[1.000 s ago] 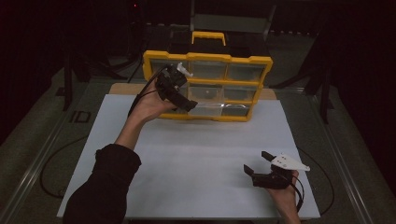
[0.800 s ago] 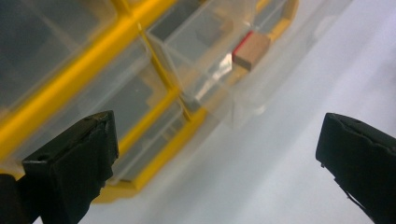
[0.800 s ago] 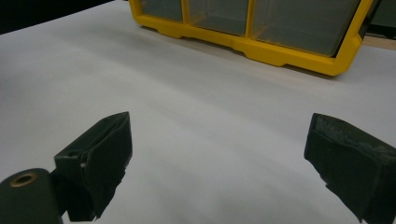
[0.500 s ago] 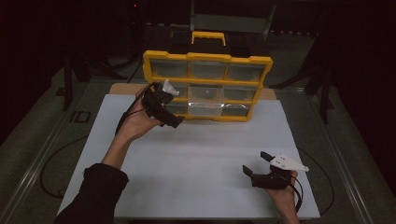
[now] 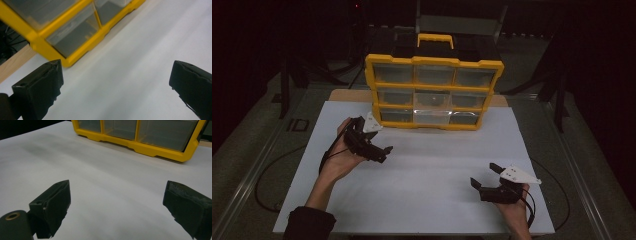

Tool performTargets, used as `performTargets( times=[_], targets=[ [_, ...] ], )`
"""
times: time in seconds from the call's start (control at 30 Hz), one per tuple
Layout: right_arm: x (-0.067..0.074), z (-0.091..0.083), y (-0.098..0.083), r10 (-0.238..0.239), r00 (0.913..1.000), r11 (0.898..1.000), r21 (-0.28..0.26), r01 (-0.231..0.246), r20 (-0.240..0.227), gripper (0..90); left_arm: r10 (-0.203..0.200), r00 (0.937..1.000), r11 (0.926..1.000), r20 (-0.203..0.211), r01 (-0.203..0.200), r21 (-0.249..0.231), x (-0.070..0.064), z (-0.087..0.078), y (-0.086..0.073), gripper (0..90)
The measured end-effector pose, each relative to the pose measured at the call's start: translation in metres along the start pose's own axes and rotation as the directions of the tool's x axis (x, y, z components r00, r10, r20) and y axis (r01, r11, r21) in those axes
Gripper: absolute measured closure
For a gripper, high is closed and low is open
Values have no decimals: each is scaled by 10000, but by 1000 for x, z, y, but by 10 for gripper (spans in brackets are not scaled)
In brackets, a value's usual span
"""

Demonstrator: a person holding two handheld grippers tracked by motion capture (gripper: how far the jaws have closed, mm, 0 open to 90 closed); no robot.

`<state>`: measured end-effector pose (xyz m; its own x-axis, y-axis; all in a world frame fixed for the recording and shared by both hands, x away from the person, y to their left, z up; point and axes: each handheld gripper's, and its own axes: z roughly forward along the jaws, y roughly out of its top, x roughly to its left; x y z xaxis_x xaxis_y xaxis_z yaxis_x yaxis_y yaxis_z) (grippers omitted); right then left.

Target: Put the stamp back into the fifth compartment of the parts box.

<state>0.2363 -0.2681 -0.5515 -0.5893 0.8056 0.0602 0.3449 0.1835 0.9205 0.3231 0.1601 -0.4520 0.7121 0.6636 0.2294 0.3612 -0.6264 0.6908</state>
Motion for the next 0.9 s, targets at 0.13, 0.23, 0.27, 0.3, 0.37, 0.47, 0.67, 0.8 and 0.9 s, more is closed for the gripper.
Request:
performTargets(
  times=[0.13, 0.23, 0.27, 0.3, 0.37, 0.47, 0.67, 0.8, 0.9],
  targets=[
    [2, 0, 0, -60, 10000, 10000, -15, 60, -33, 74, -156, 9995, 9998, -265, 152, -131, -4, -4, -23, 2],
    [3, 1, 0, -83, 9999, 10000, -13, 83, -84, 74, -462, 9980, 9984, -439, 448, -341, -6, -7, -42, 2],
    [3, 1, 0, -86, 9999, 10000, -10, 86, -98, 74, -630, 9969, 9971, -474, 609, -449, -7, -8, -48, 2],
    [3, 1, 0, -86, 9999, 10000, -10, 86, -98, 74, -630, 9969, 9971, -474, 609, -449, -7, -8, -48, 2],
    [4, 2, 0, -105, 9999, 9999, -15, 104, -131, 74, -878, 9952, 9940, -430, 846, -699, -9, -9, -64, 2],
    [6, 1, 1, -132, 9997, 9999, -59, 131, -184, 74, -1038, 9941, 9903, -317, 1004, -963, -12, -11, -77, 2],
    [8, 0, 1, -137, 9996, 9997, -194, 133, -232, 74, -1510, 9881, 9814, -276, 1465, -1244, -15, -12, -103, 2],
    [8, -2, 2, -199, 9996, 9992, -340, 192, -224, 74, -1860, 9825, 9695, -115, 1816, -1646, -17, -16, -118, 2],
    [7, -4, 3, -183, 9996, 9987, -473, 173, -194, 74, -1998, 9797, 9611, -168, 1926, -1979, -17, -21, -127, 2]
  ],
)
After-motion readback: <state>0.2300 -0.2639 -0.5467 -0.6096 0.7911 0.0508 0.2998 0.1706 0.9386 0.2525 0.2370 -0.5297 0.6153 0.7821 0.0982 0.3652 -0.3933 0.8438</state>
